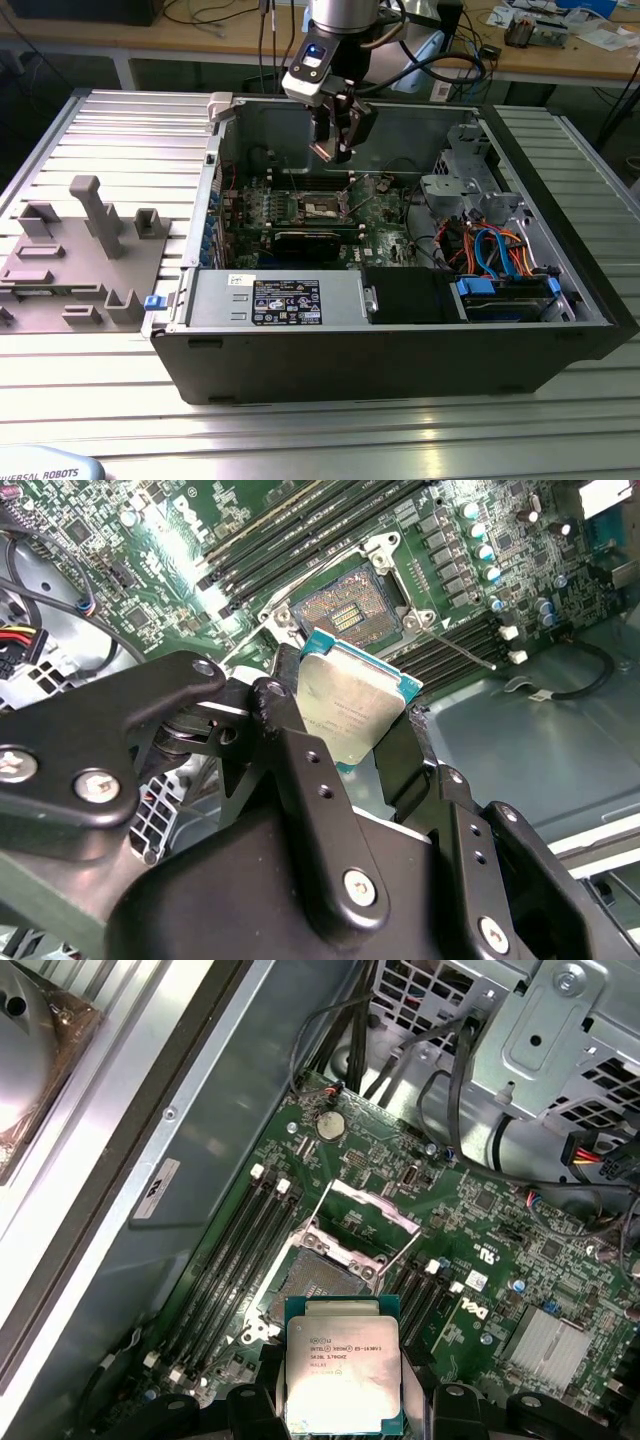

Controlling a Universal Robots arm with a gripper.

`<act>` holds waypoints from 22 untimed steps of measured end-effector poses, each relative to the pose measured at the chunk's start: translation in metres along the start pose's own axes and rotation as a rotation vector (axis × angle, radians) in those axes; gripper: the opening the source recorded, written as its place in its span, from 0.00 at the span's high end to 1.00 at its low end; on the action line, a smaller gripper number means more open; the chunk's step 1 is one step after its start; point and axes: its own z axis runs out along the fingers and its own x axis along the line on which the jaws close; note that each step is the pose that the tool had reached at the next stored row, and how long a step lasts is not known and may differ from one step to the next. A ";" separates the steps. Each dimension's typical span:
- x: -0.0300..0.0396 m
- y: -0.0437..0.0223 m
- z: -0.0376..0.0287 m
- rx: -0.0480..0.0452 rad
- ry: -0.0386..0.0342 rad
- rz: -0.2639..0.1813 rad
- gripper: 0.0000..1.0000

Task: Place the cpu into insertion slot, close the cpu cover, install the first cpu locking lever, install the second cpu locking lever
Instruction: 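Place the cpu into insertion slot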

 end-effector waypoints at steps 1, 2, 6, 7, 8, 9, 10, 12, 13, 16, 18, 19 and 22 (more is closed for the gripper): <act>0.0000 0.0000 0.0001 -0.0001 0.0000 0.001 0.46; 0.0000 0.0000 0.0001 -0.0001 -0.0001 0.002 0.46; 0.0000 0.0000 0.0001 -0.0001 -0.0001 0.005 0.46; 0.0000 0.0000 0.0001 -0.0001 -0.0002 0.006 0.46; 0.0000 0.0000 0.0001 -0.0001 -0.0002 0.007 0.46; 0.0000 0.0000 0.0001 -0.0001 -0.0002 0.008 0.46; 0.0000 0.0000 0.0001 -0.0001 -0.0002 0.009 0.46; 0.0000 0.0000 0.0001 -0.0001 -0.0003 0.010 0.46; 0.0000 0.0000 0.0001 -0.0001 -0.0004 0.011 0.46; 0.0000 0.0000 0.0002 0.0000 -0.0005 0.015 0.46; 0.0000 0.0000 0.0002 0.0000 -0.0005 0.016 0.46; 0.0000 0.0000 0.0003 -0.0001 -0.0005 0.016 0.46; 0.0000 0.0000 0.0003 0.0000 -0.0006 0.018 0.46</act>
